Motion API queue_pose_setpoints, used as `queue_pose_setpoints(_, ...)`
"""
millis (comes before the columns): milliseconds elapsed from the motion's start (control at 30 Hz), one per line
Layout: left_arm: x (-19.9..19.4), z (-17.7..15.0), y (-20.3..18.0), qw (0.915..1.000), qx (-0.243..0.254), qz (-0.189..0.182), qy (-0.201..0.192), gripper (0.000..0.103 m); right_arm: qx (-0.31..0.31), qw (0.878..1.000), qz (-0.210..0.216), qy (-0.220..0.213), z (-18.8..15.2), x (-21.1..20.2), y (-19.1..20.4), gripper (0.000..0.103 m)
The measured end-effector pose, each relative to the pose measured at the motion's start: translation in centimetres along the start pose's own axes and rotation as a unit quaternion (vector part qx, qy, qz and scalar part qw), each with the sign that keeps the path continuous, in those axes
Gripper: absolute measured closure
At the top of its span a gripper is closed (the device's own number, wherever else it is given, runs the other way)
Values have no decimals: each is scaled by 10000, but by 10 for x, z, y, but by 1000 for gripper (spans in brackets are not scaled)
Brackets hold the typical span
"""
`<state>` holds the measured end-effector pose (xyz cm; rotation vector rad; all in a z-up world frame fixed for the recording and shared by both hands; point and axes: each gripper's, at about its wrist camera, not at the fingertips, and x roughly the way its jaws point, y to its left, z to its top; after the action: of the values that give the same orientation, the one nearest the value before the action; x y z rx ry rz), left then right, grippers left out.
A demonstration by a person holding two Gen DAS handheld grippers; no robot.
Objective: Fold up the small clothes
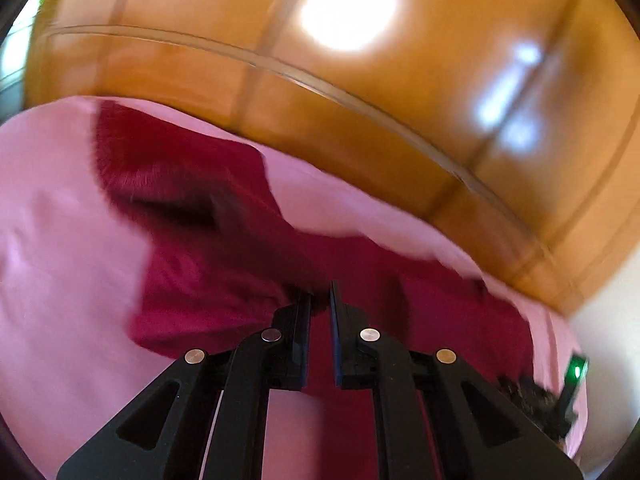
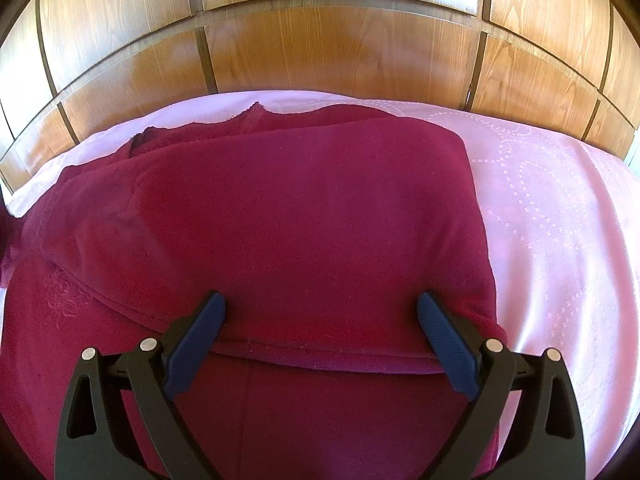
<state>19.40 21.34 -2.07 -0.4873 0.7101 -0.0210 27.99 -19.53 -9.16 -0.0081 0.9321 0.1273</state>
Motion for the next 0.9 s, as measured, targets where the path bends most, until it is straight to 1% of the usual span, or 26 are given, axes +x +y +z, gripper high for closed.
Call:
queue_pose_setpoints(67,16,-16,-22,9993,150,-197,287,96,14,10000,27,-4,0,0,-1,6)
queue_pose_setpoints(133,23,-32,-37,9983,256,-239,472,94,25,10000,45,-3,0,0,-1,6)
queue_pose_setpoints(167,26,-40,-43,9975,286,-338,555,82,28,10000,53,-4,0,-1,-2,6)
queue_pose_setpoints(200,21,-49,-48,9968,305,-440,590,73,35,10000,63,-7,0,-1,-2,6)
queue_pose_setpoints(233,20,-55,-52,9968,314,-447,586,59,40,10000,70,-9,0,-1,-2,6)
queue_pose_setpoints(267,17,-61,-52,9970,308,-434,555,55,44,10000,80,-11,-1,-1,-3,5)
queue_pose_setpoints(333,12,-72,-53,9971,324,-387,561,55,51,9999,94,-12,-1,-1,-3,5)
queue_pose_setpoints(433,2,-91,-50,9974,399,-215,561,55,47,10000,87,-5,-1,-1,-4,5)
queue_pose_setpoints(533,0,-106,-49,9963,651,42,555,55,21,10000,49,61,3,-4,-2,6)
queue_pose_setpoints(567,1,-112,-48,9955,741,123,577,54,-6,10000,-2,52,6,-8,-1,7)
queue_pose_setpoints(600,5,-117,-49,9951,782,173,586,50,-1,10000,19,9,8,-12,2,10)
queue_pose_setpoints(667,9,-123,-44,9950,786,165,585,49,82,9992,371,-94,12,-24,10,23)
queue_pose_setpoints(700,10,-124,-42,9952,766,162,580,49,80,9972,734,-141,15,-33,21,25)
queue_pose_setpoints(733,13,-124,-44,9953,750,156,585,46,48,9952,968,-143,16,-37,29,30)
queue_pose_setpoints(767,14,-124,-45,9954,747,74,595,40,-2,9901,1399,-61,19,-40,43,35)
queue_pose_setpoints(800,11,-124,-45,9952,775,36,598,39,-25,9857,1686,39,21,-40,52,38)
queue_pose_setpoints(833,10,-127,-45,9949,810,23,594,37,-67,9794,2009,169,24,-38,67,43)
queue_pose_setpoints(867,11,-129,-46,9947,836,30,593,36,-115,9740,2246,283,26,-35,81,47)
queue_pose_setpoints(900,11,-129,-47,9945,863,36,595,35,-139,9695,2418,383,28,-31,91,48)
